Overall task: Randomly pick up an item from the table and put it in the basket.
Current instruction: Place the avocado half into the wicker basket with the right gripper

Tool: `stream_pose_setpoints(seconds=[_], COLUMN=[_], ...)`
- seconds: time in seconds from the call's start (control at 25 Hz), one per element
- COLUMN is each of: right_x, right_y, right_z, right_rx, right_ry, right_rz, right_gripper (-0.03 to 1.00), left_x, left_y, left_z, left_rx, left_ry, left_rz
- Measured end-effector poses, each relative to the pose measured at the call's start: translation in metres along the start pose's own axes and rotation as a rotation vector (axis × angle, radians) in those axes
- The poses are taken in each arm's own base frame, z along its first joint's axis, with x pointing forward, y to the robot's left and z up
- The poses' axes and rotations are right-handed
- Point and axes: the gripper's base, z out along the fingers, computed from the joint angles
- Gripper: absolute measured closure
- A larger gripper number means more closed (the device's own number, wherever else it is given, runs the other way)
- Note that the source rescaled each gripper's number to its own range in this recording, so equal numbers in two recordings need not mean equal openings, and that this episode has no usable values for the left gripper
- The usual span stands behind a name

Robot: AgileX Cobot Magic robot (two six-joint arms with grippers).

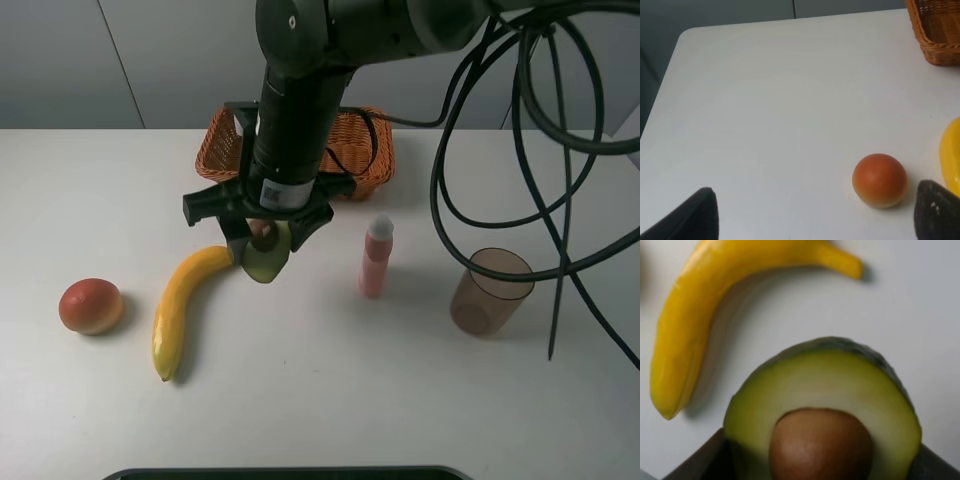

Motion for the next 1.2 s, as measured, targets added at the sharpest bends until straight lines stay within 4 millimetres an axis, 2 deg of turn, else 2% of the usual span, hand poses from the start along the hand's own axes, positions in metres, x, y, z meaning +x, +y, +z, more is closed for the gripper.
stream_pose_setpoints(seconds=[0.24,0.36,0.48,0.68,0.84,1.04,1.2], right_x=[-0.026,-0.042,-0.059,-0.089,-0.111,-0.127,-0.132], right_y=[0.003,-0.011,-0.032,-0.062,-0.078,-0.103,-0.115], right_z=[-0.055,-0.074,-0.080,-0.070,-0.052,-0.018,0.011], right_rx=[0.061,0.074,0.102,0.172,0.205,0.216,0.221], right_ry=[-0.128,-0.199,-0.253,-0.321,-0.383,-0.396,-0.367], right_rz=[-0.065,-0.056,-0.045,-0.045,-0.048,-0.020,-0.004], right_gripper=[0.97,0.97,0.97,0.97,0.97,0.97,0.97], left_x=[0.000,0.000,0.000,0.000,0.000,0.000,0.000], left_y=[0.000,0.000,0.000,0.000,0.000,0.000,0.000], left_z=[0.000,0.000,0.000,0.000,0.000,0.000,0.000], left_rx=[0.000,0.000,0.000,0.000,0.000,0.000,0.000], left_ry=[0.000,0.000,0.000,0.000,0.000,0.000,0.000], left_rz=[0.000,0.000,0.000,0.000,0.000,0.000,0.000])
